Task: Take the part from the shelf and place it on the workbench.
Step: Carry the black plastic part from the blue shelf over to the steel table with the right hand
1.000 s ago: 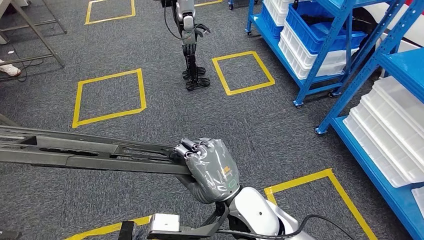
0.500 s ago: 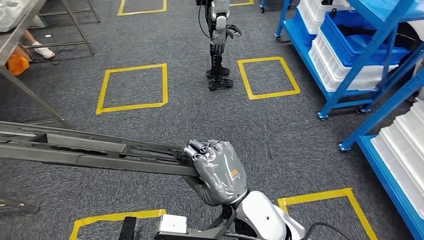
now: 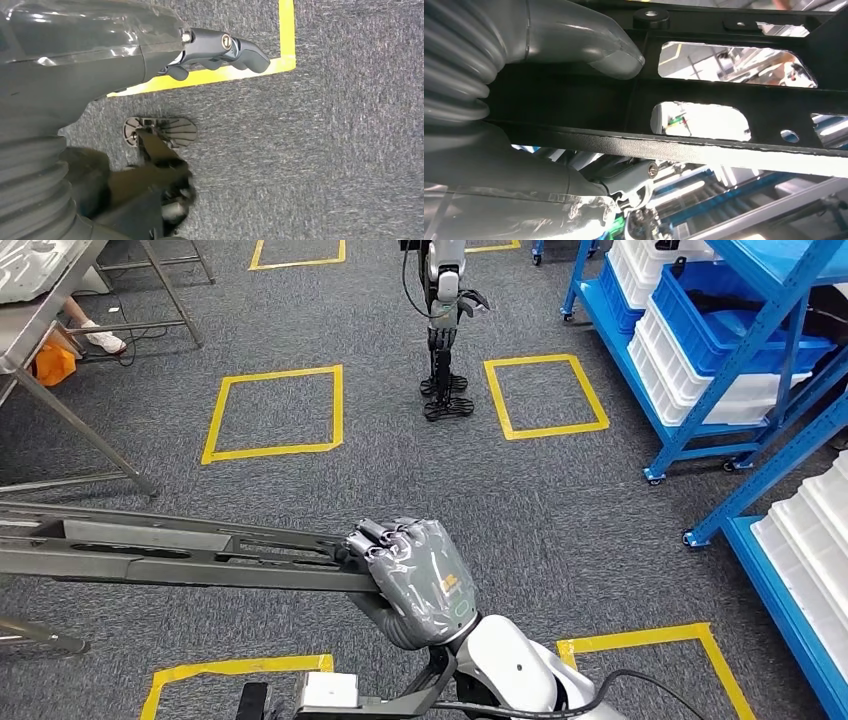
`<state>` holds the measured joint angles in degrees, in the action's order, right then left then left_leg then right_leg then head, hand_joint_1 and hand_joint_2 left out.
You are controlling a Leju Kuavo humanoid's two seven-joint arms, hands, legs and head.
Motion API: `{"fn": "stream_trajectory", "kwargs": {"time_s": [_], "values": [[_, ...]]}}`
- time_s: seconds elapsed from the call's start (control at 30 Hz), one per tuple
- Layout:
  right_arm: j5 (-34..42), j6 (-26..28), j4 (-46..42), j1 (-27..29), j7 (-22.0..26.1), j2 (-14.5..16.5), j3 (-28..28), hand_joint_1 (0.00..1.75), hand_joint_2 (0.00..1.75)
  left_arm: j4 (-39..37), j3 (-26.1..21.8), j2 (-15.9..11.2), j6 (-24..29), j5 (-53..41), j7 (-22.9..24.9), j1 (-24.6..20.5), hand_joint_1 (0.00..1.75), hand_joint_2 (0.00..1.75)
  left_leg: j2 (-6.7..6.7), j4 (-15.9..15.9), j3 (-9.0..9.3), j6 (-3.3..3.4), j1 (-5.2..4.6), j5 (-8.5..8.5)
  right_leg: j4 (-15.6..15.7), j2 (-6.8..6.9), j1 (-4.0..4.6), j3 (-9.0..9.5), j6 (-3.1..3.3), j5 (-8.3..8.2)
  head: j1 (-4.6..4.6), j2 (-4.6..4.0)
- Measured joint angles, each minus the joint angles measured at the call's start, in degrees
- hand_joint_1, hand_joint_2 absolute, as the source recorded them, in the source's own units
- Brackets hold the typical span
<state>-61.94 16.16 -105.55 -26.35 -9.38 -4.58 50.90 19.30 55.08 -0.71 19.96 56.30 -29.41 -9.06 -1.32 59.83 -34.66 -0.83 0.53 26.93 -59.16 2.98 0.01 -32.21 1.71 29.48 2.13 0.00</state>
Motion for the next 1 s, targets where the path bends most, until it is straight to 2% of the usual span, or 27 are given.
{"fn": "stream_trajectory", "kwargs": {"time_s": [0.03, 0.1, 0.17, 0.2, 0.27, 0.3, 0.33, 0.37, 0.43, 0.5, 0.57, 0.63, 0.67, 0.73, 0.8, 0.83, 0.87, 0.9, 0.93, 1.0], "values": [[0.00, -0.01, 0.00, -0.01, 0.00, 0.01, 0.00, 1.75, 1.75, 0.00, 0.00, 0.00, 0.00, -0.04, 0.03, -0.04, 0.00, 1.75, -0.19, -0.95, 0.30, 0.26, -0.23, -0.03, 0.03, 0.19, 0.06, 0.03, -0.24, 0.07, -0.04, 0.00], [0.00, -0.01, 0.00, -0.01, 0.00, 0.02, 0.00, 1.75, 1.75, -0.01, 0.00, -0.01, 0.00, -0.07, 0.08, -0.05, 0.00, 1.75, 0.46, -1.28, 0.31, 0.81, -0.33, -0.15, 0.19, 0.55, 0.05, 0.15, -0.80, 0.17, -0.26, 0.00], [0.00, 0.00, 0.00, -0.05, 0.00, 0.02, 0.00, 1.75, 1.75, -0.02, -0.01, -0.02, 0.00, -0.07, 0.09, -0.12, 0.00, 1.75, 0.94, -1.98, 0.64, 1.44, -0.08, -0.47, -1.07, -0.26, -0.11, -0.16, -1.31, 1.36, -0.56, 0.00], [0.01, 0.01, 0.00, -0.06, 0.00, 0.01, 0.00, 1.75, 1.75, -0.02, -0.01, -0.02, 0.00, -0.06, 0.10, -0.20, 0.00, 1.75, 1.17, -2.30, 0.82, 1.74, 0.05, -0.62, -3.42, -1.03, -0.17, -1.16, -1.46, 2.83, -0.87, 0.00], [0.01, 0.01, 0.00, 0.01, -0.01, -0.04, 0.00, 1.75, 1.75, -0.02, -0.02, -0.03, -0.01, -0.06, 0.10, -0.32, 0.00, 1.75, 1.71, -2.37, 0.83, 2.07, -0.01, -0.66, -10.69, -2.32, -0.27, -4.62, -1.55, 6.32, -1.63, 0.00], [0.01, 0.00, 0.00, 0.11, -0.01, -0.09, 0.00, 1.75, 1.75, -0.02, -0.02, -0.03, -0.01, -0.06, 0.10, -0.33, 0.00, 1.75, 2.07, -2.29, 0.81, 2.14, -0.04, -0.61, -14.03, -2.56, -0.27, -6.34, -1.59, 7.36, -1.97, 0.00], [0.00, -0.01, 0.00, 0.19, -0.01, -0.13, 0.00, 1.75, 1.75, -0.02, -0.02, -0.03, -0.02, -0.07, 0.11, -0.31, 0.00, 1.75, 2.47, -2.18, 0.79, 2.17, -0.06, -0.56, -15.61, -2.65, -0.28, -7.29, -1.63, 7.33, -2.21, 0.00], [0.00, -0.01, 0.00, 0.23, -0.01, -0.16, 0.00, 1.75, 1.75, -0.02, -0.02, -0.03, -0.02, -0.07, 0.11, -0.30, 0.00, 1.75, 2.91, -2.04, 0.79, 2.15, -0.04, -0.50, -15.15, -2.73, -0.31, -7.31, -1.63, 6.23, -2.40, 0.00], [0.00, -0.01, 0.00, 0.22, 0.00, -0.17, 0.00, 1.75, 1.75, -0.02, -0.02, -0.03, -0.02, -0.07, 0.12, -0.32, 0.00, 1.75, 3.88, -1.62, 0.77, 1.89, 0.08, -0.24, -8.43, -3.39, -0.47, -4.62, -1.53, 2.04, -2.73, 0.00], [0.01, -0.01, 0.00, 0.21, 0.00, -0.16, 0.00, 1.75, 1.75, -0.02, -0.02, -0.03, -0.02, -0.07, 0.13, -0.39, 0.00, 1.75, 4.71, -0.95, 0.41, 1.39, 0.06, 0.05, -2.19, -4.64, -0.57, -2.07, -1.42, -0.48, -2.95, 0.00], [-0.01, -0.01, 0.00, 0.21, 0.00, -0.15, 0.00, 1.75, 1.75, -0.02, -0.02, -0.03, -0.03, -0.07, 0.15, -0.39, 0.00, 1.75, 5.25, -0.73, 0.05, 0.80, 0.11, 0.06, -0.95, -5.02, -0.32, -1.64, -1.12, -0.59, -2.86, 0.00], [-0.04, -0.03, 0.00, 0.13, 0.00, -0.13, 0.00, 1.75, 1.75, -0.02, -0.02, -0.06, -0.04, -0.06, 0.17, -0.32, 0.00, 1.75, 5.41, -0.68, 0.03, 0.23, 0.28, 0.16, -0.61, -4.32, -0.29, -1.47, -0.44, -0.85, -2.66, 0.00], [-0.05, -0.04, 0.00, 0.07, 0.00, -0.09, 0.00, 1.75, 1.75, -0.02, -0.02, -0.08, -0.04, -0.06, 0.17, -0.33, 0.00, 1.75, 4.94, 0.18, -0.25, -0.06, 0.29, 0.77, -0.34, -3.91, -0.37, -1.30, -0.10, -0.99, -2.40, 0.00], [-0.04, -0.08, 0.00, 0.00, 0.00, 0.01, 0.00, 1.75, 1.75, -0.01, -0.02, -0.10, -0.04, -0.06, 0.19, -0.43, 0.00, 1.75, 3.30, 5.15, -2.34, -0.55, 0.29, 3.58, 0.03, -2.96, -0.47, -1.01, 0.38, -1.13, -1.61, 0.00], [-0.04, -0.11, 0.00, 0.04, 0.00, 0.04, 0.00, 1.75, 1.75, -0.01, -0.02, -0.10, -0.04, -0.06, 0.19, -0.47, 0.00, 1.75, 2.25, 12.33, -5.82, -0.95, 0.38, 6.61, 0.02, -2.05, -0.30, -0.96, 0.60, -1.01, -0.98, 0.00], [-0.03, -0.13, 0.00, 0.06, 0.00, 0.04, 0.00, 1.75, 1.75, -0.01, -0.02, -0.10, -0.04, -0.06, 0.20, -0.42, 0.00, 1.75, 2.07, 14.36, -6.84, -1.02, 0.42, 7.02, 0.00, -1.61, -0.22, -0.92, 0.65, -0.93, -0.83, 0.00], [-0.03, -0.14, 0.00, 0.06, 0.00, 0.04, 0.00, 1.75, 1.75, -0.01, -0.02, -0.10, -0.04, -0.05, 0.21, -0.36, 0.00, 1.75, 1.96, 14.34, -6.87, -0.98, 0.43, 6.38, -0.02, -1.21, -0.16, -0.86, 0.65, -0.84, -0.65, 0.00], [-0.03, -0.15, 0.00, 0.06, 0.00, 0.04, 0.00, 1.75, 1.75, -0.02, -0.02, -0.10, -0.04, -0.05, 0.22, -0.32, 0.00, 1.75, 1.83, 12.05, -5.76, -0.85, 0.41, 4.81, -0.03, -0.84, -0.13, -0.73, 0.62, -0.73, -0.46, 0.00], [-0.03, -0.16, 0.00, 0.04, 0.00, 0.06, 0.00, 1.75, 1.75, -0.01, -0.02, -0.10, -0.04, -0.05, 0.23, -0.31, 0.00, 1.75, 1.46, 8.04, -3.75, -0.63, 0.35, 2.75, -0.03, -0.51, -0.11, -0.54, 0.54, -0.59, -0.26, 0.00], [-0.03, -0.16, 0.00, 0.01, -0.01, 0.13, 0.00, 1.75, 1.75, -0.01, -0.02, -0.10, -0.04, -0.05, 0.23, -0.40, 0.00, 1.75, 0.48, 1.03, -0.38, -0.02, -0.04, 0.22, -0.02, 0.06, 0.04, -0.22, 0.20, -0.30, -0.01, 0.00]]}}
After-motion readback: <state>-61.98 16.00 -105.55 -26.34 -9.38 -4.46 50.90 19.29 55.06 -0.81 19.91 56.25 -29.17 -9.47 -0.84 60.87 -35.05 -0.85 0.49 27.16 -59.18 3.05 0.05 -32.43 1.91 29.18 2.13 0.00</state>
